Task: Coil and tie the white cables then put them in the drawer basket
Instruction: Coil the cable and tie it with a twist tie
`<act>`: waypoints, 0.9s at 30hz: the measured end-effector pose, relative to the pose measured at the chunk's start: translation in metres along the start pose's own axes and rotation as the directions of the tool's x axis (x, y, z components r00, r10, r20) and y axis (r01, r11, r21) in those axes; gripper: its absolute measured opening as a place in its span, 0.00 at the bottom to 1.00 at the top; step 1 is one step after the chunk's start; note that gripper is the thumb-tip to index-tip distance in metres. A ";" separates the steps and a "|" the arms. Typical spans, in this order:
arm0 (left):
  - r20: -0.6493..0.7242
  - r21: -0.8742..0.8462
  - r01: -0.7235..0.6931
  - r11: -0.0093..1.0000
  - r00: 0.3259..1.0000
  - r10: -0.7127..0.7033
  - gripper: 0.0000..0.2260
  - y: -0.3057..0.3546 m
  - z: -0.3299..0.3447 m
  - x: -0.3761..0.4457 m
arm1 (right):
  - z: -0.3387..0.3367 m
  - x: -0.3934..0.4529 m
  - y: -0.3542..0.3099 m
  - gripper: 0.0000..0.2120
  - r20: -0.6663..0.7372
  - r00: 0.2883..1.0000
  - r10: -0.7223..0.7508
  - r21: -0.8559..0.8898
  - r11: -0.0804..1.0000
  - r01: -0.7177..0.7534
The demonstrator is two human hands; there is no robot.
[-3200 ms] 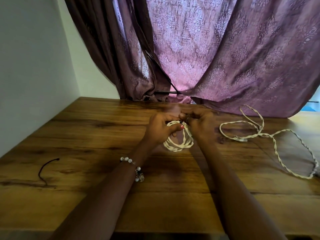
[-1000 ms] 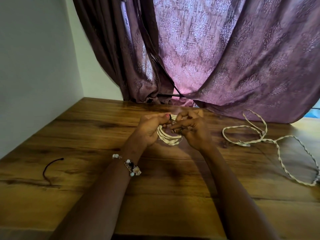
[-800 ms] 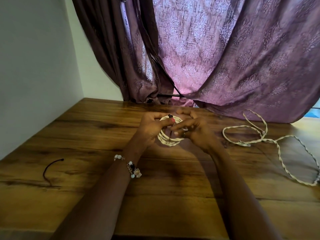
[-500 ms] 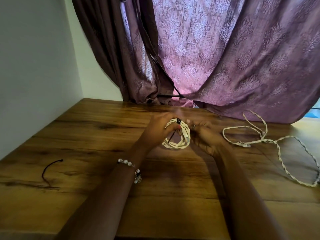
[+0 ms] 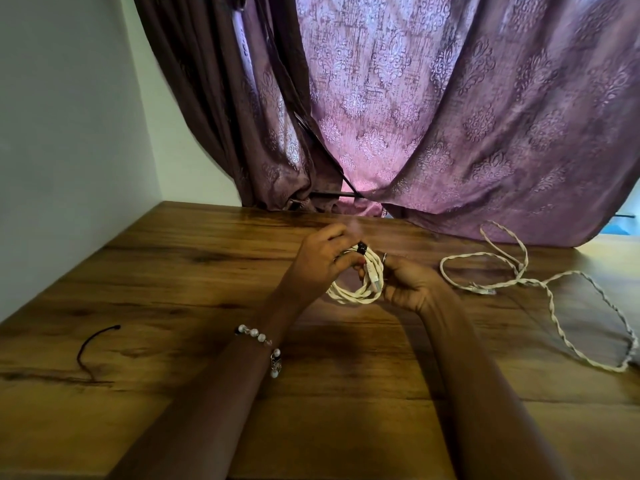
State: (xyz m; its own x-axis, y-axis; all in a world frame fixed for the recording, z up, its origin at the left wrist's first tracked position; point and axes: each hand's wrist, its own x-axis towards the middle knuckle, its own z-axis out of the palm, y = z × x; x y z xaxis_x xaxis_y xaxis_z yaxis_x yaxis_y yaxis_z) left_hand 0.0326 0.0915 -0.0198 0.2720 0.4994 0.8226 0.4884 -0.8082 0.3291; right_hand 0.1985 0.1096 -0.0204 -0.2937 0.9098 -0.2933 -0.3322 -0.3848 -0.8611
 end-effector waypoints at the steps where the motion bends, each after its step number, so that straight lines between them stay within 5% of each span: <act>1: 0.008 0.014 -0.010 1.000 1.000 0.010 0.12 0.000 0.002 0.000 | 0.000 0.002 0.000 0.08 -0.023 1.000 -0.006 -0.012 1.000 0.005; 10: 0.078 0.205 -0.218 0.954 0.975 0.206 0.11 0.005 0.011 -0.002 | -0.001 0.013 0.002 0.12 -0.133 0.980 -0.150 -0.228 0.967 0.117; 15: -0.032 0.001 -0.010 1.000 0.999 0.010 0.11 -0.001 0.004 -0.003 | 0.001 0.011 0.000 0.05 -0.096 0.983 -0.158 -0.045 0.987 0.154; 19: -0.072 -0.104 0.125 0.987 0.989 -0.132 0.10 -0.003 0.004 -0.003 | 0.004 0.009 0.000 0.09 -0.051 0.984 -0.169 0.157 0.972 0.175; 21: -0.079 -0.222 0.230 0.948 0.964 -0.252 0.10 -0.003 0.008 -0.005 | 0.007 0.009 0.000 0.06 -0.041 0.981 -0.190 0.203 0.960 0.194; 27: 0.012 -0.524 0.439 0.730 0.861 -0.509 0.14 0.002 0.014 -0.004 | 0.004 0.010 0.001 0.22 0.023 0.947 -0.321 0.217 0.926 0.309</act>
State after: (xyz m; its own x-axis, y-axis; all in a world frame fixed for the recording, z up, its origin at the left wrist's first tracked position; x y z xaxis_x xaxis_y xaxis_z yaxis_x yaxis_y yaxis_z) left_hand 0.0438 0.0920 -0.0292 -0.0045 0.8450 0.5348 0.0414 -0.5342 0.8444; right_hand 0.1915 0.1176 -0.0220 -0.1916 0.9814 0.0083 -0.5926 -0.1090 -0.7981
